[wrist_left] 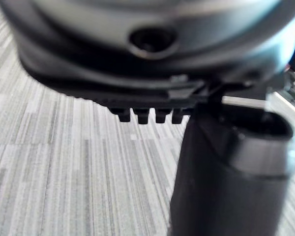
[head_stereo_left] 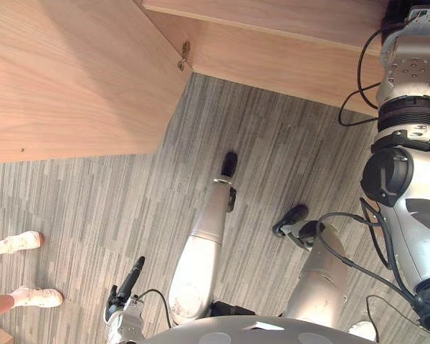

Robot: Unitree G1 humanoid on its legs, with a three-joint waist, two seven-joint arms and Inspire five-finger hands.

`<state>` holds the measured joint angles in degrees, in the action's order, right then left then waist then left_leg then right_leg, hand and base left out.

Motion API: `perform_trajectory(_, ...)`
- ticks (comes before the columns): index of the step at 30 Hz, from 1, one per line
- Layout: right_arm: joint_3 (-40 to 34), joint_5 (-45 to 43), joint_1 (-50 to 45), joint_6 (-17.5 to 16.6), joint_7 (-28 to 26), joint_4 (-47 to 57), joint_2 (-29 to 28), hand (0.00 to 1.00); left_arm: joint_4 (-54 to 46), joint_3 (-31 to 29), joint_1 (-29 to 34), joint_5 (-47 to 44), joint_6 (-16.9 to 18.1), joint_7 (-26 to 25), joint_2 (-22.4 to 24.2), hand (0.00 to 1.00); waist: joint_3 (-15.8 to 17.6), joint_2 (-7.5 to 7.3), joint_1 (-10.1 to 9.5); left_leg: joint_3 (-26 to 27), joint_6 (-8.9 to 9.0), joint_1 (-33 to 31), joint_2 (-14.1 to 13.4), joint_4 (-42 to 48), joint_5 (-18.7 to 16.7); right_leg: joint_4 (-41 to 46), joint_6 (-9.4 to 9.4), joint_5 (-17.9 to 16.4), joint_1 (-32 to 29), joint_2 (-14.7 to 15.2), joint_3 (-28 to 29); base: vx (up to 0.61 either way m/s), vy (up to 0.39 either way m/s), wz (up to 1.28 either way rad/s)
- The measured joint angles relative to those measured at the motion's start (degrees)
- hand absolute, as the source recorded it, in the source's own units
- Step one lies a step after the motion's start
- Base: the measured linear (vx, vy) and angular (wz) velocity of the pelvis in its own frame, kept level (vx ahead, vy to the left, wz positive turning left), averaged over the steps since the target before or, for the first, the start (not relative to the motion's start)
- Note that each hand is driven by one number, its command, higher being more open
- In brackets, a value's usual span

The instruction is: Walk over to the cabinet, pick up the folder, carry it to the office cabinet, place the folder inside the office cabinet, then close the office cabinet door

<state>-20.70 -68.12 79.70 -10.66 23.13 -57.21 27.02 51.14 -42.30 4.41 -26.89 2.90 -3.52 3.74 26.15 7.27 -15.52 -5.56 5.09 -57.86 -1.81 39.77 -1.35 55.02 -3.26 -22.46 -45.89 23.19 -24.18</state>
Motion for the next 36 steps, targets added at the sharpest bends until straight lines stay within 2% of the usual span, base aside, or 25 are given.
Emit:
perform_trajectory(12, -4.8, -0.4, 1.3, -1.1, -0.3, 1.8, 0.0, 1.0, 0.0, 0.0, 0.0, 0.1, 0.3, 0.0, -0.1, 1.0, -0.1, 0.13, -0.4, 0.6, -0.51, 3.9, 0.2, -6.3, 2.6, -4.3, 0.54, 1.8, 2.8, -0.3, -0.8, 0.0, -0.002, 0.03)
perform_trajectory(14, -4.3, 0.0, 1.3, -0.7, -0.3, 1.6, 0.1, 1.0, 0.0, -0.1, 0.1, 0.1, 0.3, 0.0, -0.2, 1.0, -0.1, 0.16, -0.26, 0.8, -0.53, 4.1, 0.1, -6.6, 2.7, -4.6, 0.61, 2.0, 2.8, -0.4, -0.7, 0.02, -0.008, -0.06)
perform_trajectory(16, -0.3, 3.5, 1.3, 1.2, -0.6, 0.2, 0.6, 1.0, 0.0, -0.4, 0.1, 0.1, 0.3, 0.1, -0.4, 1.0, -0.1, 0.21, -0.1, 1.1, -0.55, 4.4, -0.3, -7.0, 2.7, -5.3, 0.78, 2.4, 3.0, -0.8, -0.6, 0.02, -0.006, -0.13)
perform_trajectory(18, 6.9, 14.7, 1.0, 6.3, -3.2, -2.7, 2.1, 1.0, 0.0, -0.4, 0.5, 0.5, 0.3, 1.1, -1.3, 1.0, -0.1, 0.24, 0.14, 1.3, -0.55, 4.5, -1.0, -7.1, 2.7, -6.2, 0.94, 2.9, 3.0, -1.6, -0.4, 0.02, -0.009, -0.18)
perform_trajectory(19, 11.1, 23.7, 0.5, 9.2, -5.6, -4.3, 3.3, 1.0, 0.1, -0.4, 0.8, 0.9, 0.3, 2.4, -2.1, 1.0, -0.2, 0.26, 0.34, 1.6, -0.54, 4.8, -1.1, -7.0, 2.7, -6.1, 0.95, 2.9, 3.0, -1.7, -0.1, 0.01, -0.014, -0.12)
perform_trajectory(21, 17.9, 32.4, -0.3, 12.1, -11.4, -5.0, 5.9, 1.0, 0.0, -0.4, 0.9, 2.4, 0.3, 3.9, -3.3, 1.0, -0.2, 0.31, 0.18, 2.0, -0.5, 5.1, -1.4, -7.1, 2.7, -6.1, 1.01, 2.9, 3.0, -1.9, 0.3, -0.01, -0.022, -0.12)
perform_trajectory(22, 24.0, 40.1, -0.3, 14.5, -17.7, -5.0, 8.2, 1.0, 0.0, -0.3, 1.2, 3.9, 0.3, 5.6, -5.0, 1.0, -0.2, 0.36, 0.15, 2.1, -0.42, 5.2, -1.7, -7.3, 2.5, -6.1, 1.42, 2.7, 3.1, -2.3, 0.5, -0.02, -0.029, -0.09)
perform_trajectory(25, 30.1, 50.1, -0.6, 15.3, -24.6, -4.8, 9.7, 1.0, 0.0, -0.3, 1.5, 7.4, -0.3, 7.8, -8.4, 1.0, -0.2, 0.37, -0.08, 2.1, -0.48, 6.3, -1.8, -8.5, 2.7, -6.1, 1.64, 2.5, 3.4, -2.3, 0.5, -0.01, -0.051, 0.0)
perform_trajectory(30, 35.0, 62.3, -5.2, 13.6, -31.4, -0.4, 11.7, 1.0, 0.0, -0.4, 3.0, 11.9, -0.6, 10.0, -10.6, 1.0, -0.3, 0.32, -0.07, 2.1, -0.09, 7.5, -1.8, -9.0, 2.9, -6.7, 1.41, 2.6, 4.6, -2.5, 0.3, 0.03, -0.034, 0.01)
perform_trajectory(32, 36.3, 67.1, -6.6, 13.3, -32.1, 0.8, 11.9, 1.0, 0.2, -0.3, 3.1, 12.2, -0.7, 10.3, -10.6, 1.0, -0.3, 0.25, -0.04, 2.1, -0.05, 7.8, -1.8, -9.0, 2.9, -7.0, 1.37, 2.6, 5.0, -2.5, 0.2, 0.05, -0.017, -0.02)
perform_trajectory(36, 40.9, 73.1, -9.7, 12.6, -33.2, 0.8, 11.8, 1.0, 0.7, 0.2, 3.1, 12.2, -0.7, 11.2, -10.6, 1.0, -2.5, -1.51, -0.28, 2.4, 0.02, 8.3, -1.8, -9.8, 2.8, -7.8, 1.28, 2.7, 5.3, -2.6, 0.3, 0.05, -0.015, 0.0)
